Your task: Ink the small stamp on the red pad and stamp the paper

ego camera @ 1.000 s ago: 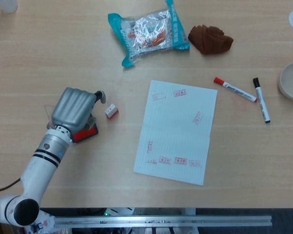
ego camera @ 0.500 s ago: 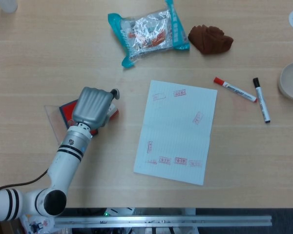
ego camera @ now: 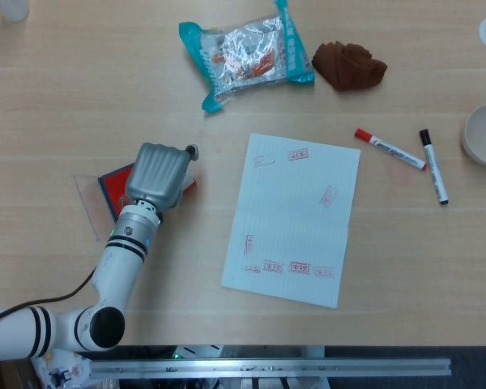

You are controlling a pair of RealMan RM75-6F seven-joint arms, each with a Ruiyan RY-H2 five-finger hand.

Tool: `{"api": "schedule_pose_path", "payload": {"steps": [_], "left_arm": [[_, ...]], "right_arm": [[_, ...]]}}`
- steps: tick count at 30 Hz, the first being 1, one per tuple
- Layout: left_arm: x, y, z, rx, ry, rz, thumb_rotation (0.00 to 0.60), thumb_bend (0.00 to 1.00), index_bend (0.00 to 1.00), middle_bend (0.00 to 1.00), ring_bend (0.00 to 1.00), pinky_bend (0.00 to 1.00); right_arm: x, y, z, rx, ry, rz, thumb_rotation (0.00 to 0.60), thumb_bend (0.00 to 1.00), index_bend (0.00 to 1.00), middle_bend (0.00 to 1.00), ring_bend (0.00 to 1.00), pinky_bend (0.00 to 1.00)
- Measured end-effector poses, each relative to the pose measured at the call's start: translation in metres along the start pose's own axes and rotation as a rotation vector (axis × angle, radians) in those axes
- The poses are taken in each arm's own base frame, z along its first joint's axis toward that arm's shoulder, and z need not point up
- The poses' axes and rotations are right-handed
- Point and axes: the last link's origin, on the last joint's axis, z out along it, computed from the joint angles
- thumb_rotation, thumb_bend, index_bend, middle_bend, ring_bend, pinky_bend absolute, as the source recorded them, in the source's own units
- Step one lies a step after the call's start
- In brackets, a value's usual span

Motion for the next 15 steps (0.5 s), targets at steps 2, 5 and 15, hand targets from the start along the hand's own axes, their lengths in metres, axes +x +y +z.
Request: {"api": "schedule_pose_path", "payload": {"steps": [2,5,15], "left_arm": [[-0.001,0.000,0.001,0.002,0.002,-0.002,0.600,0.23,0.32,1.00,1.00,1.00],[-0.002,-0.001,0.003,0.004,0.006,0.000,0.600,0.23,0.32,1.00,1.00,1.00],[0.000,-0.004,0.015,0.016,0.019,-0.002,0.600,0.23,0.32,1.00,1.00,1.00]], "right_arm": [[0.000,0.000,0.000,-0.002,0.001,0.000,0.600,0.21,0.20,0.33,0.18,0.19],[0.001,0.001,-0.001,-0.004,0.003,-0.001,0.600,0.21,0.20,0.33,0.18,0.19],[0.003,0.002,-0.004,-0.015,0.009,-0.001,0.600,0.21,0.20,0.33,0.18,0.19]]}}
